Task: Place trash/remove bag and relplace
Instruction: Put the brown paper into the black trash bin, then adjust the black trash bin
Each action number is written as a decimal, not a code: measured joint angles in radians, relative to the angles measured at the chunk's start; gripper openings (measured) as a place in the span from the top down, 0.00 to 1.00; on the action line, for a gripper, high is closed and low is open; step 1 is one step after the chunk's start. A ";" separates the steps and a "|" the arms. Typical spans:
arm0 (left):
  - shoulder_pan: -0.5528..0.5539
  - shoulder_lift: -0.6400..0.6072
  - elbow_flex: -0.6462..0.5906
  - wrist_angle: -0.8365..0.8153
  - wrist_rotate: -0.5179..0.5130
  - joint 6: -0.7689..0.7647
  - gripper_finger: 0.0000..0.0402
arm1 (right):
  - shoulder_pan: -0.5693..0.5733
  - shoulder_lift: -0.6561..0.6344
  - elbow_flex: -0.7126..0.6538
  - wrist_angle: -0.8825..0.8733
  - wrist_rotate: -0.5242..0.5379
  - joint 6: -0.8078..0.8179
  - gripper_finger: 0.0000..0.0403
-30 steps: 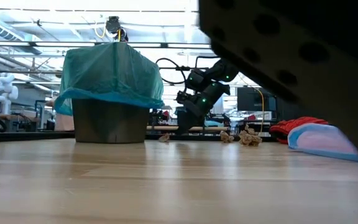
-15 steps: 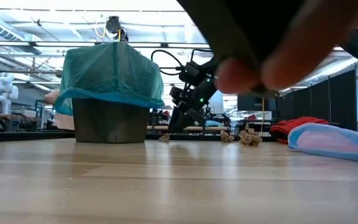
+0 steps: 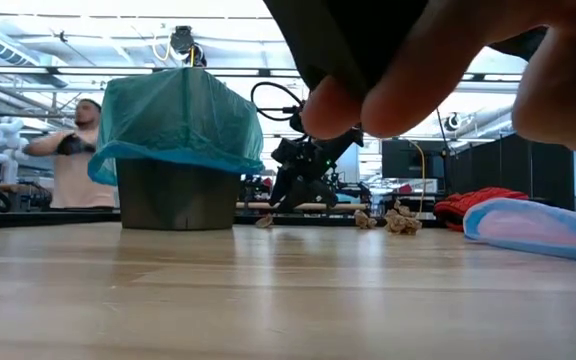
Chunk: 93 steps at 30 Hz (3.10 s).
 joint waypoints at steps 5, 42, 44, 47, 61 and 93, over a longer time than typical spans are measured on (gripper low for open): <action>0.000 0.000 0.000 0.000 0.000 0.001 1.00 | 0.000 0.000 0.000 -0.006 -0.027 -0.082 0.73; 0.171 -0.219 0.060 -0.092 -0.413 -0.078 1.00 | -0.059 -0.482 -0.201 -0.414 -0.017 0.687 1.00; 0.192 -0.250 0.060 -0.110 -0.411 -0.077 1.00 | -0.058 -0.479 -0.305 -0.308 -0.086 0.755 1.00; 0.233 -0.292 0.060 -0.146 -0.403 -0.079 1.00 | -0.057 -0.491 -0.454 -0.195 -0.121 0.845 1.00; 0.415 -0.241 0.059 -0.726 0.157 -0.631 1.00 | 0.076 -0.730 -0.709 0.085 -0.015 0.922 1.00; 0.676 -0.091 0.151 -0.604 0.218 -0.369 1.00 | 0.092 -0.782 -0.709 0.106 -0.018 0.936 1.00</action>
